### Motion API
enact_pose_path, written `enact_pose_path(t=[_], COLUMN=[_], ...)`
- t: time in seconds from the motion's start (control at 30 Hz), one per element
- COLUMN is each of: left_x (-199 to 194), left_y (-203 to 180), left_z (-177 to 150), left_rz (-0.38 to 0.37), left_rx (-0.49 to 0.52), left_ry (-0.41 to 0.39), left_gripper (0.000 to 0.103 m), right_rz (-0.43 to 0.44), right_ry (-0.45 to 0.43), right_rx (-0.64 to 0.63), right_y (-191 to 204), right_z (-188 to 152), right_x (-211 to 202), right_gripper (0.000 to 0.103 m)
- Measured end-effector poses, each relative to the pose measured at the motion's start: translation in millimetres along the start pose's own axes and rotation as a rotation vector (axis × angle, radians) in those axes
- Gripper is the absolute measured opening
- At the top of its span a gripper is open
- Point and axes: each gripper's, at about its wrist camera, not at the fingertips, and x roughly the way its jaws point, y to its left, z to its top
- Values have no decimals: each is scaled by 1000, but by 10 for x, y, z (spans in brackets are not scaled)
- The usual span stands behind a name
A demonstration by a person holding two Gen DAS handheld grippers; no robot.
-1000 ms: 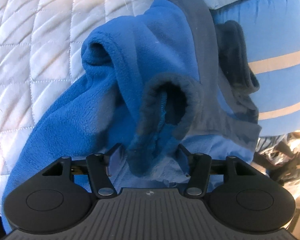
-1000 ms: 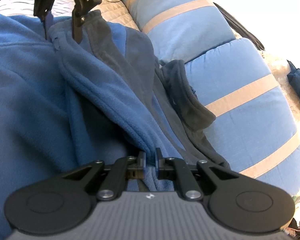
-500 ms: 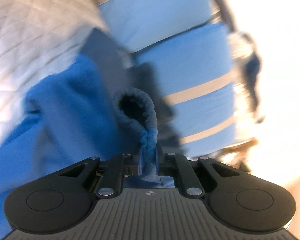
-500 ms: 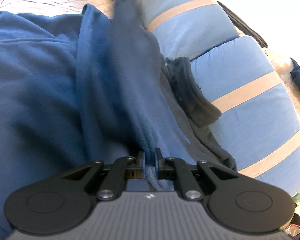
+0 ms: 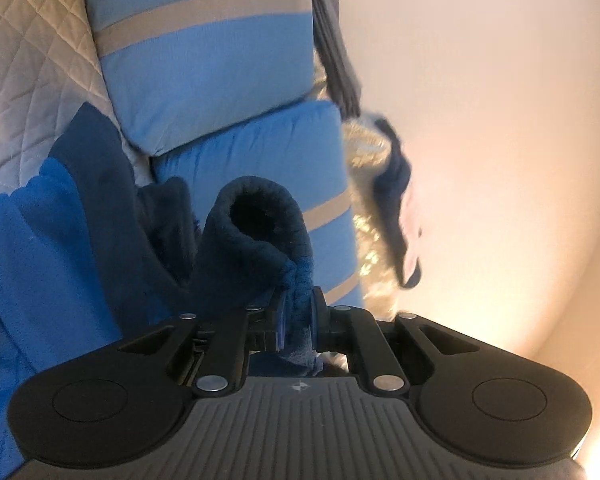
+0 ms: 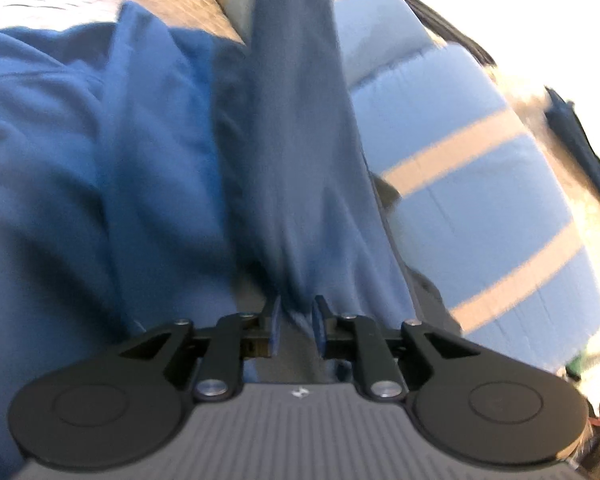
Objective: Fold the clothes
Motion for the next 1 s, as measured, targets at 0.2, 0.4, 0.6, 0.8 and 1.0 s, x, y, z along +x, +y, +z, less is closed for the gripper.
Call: enact_pose_path(t=[0.2,0.4,0.6,0.8,1.0], left_x=[13,50,45,43,198], left_y=[13,18,52,91,181], left_z=[12,12,20,50,60], left_rz=[-42,-46,-11,76,158], left_rx=[-50,-71,-86,-94,-127], left_ry=[-45,-52,-70,-100,-64], left_gripper=[8,8,8,7,7], right_rz=[-35,3,73,254,450], right_ry=[99,148,114,123,158], right_rx=[236,391,451,835,1300], right_y=[-641,-1030,-1167,-1741,-2194], right_z=[-347,-600,-606,-869,-1468], right_x=[123,428,609,696,939], right_gripper=[42,64,19,10,9])
